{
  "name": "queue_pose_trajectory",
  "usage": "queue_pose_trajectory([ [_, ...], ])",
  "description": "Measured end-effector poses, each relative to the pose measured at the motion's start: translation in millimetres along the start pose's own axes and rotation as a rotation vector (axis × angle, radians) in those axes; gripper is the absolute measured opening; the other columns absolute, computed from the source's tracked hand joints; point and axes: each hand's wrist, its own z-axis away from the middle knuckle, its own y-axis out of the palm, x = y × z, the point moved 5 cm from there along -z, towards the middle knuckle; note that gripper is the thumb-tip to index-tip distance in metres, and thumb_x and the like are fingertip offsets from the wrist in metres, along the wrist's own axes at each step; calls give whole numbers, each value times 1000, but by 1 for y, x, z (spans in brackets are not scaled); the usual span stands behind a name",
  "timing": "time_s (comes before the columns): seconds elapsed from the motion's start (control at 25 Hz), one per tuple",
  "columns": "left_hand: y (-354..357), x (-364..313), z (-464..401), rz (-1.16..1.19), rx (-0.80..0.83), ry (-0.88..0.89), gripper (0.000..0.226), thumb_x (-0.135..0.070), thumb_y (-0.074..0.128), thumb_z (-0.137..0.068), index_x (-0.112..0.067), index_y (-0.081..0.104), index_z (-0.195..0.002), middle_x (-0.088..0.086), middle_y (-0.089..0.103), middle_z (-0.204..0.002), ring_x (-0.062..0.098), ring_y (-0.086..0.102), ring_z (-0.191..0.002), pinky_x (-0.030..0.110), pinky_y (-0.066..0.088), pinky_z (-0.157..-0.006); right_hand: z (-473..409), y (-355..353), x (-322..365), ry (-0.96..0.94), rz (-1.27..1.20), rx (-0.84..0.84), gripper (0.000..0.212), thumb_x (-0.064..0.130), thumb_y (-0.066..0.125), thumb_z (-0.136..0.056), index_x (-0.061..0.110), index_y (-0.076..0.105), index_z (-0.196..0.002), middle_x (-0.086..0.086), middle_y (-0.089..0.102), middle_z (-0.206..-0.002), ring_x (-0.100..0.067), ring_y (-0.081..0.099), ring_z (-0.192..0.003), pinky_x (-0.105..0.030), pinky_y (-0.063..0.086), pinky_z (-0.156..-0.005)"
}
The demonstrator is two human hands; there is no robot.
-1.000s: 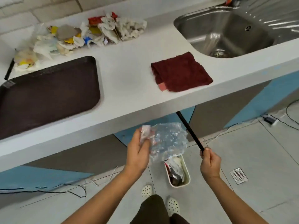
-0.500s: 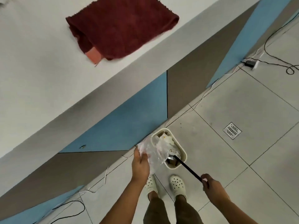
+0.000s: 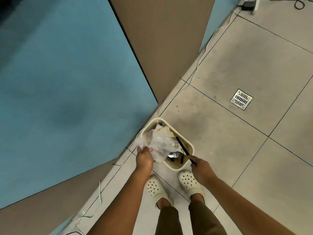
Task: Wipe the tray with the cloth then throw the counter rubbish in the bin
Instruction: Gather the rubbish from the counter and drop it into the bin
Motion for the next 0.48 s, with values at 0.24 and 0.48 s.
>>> queue_pose_trajectory([
  [0.24,44,-16,-70,-102,11,131,48,-5,36,-92,-8,29,-140,14,54,-112,32,61,-81,28,48,-46,-67,26,11,97,-156,72,45,2,37,-92,7,41,-136,-14,54,-106,-29,53,-93,-32,45,-76],
  [0.48,82,-6,-109,-201,121,120,50,0,37,-92,-6,27,-140,11,55,-101,27,60,-67,28,53,-51,-103,39,9,141,-312,-8,47,-7,32,-91,8,46,-133,-13,53,-126,-26,52,-106,-19,42,-78],
])
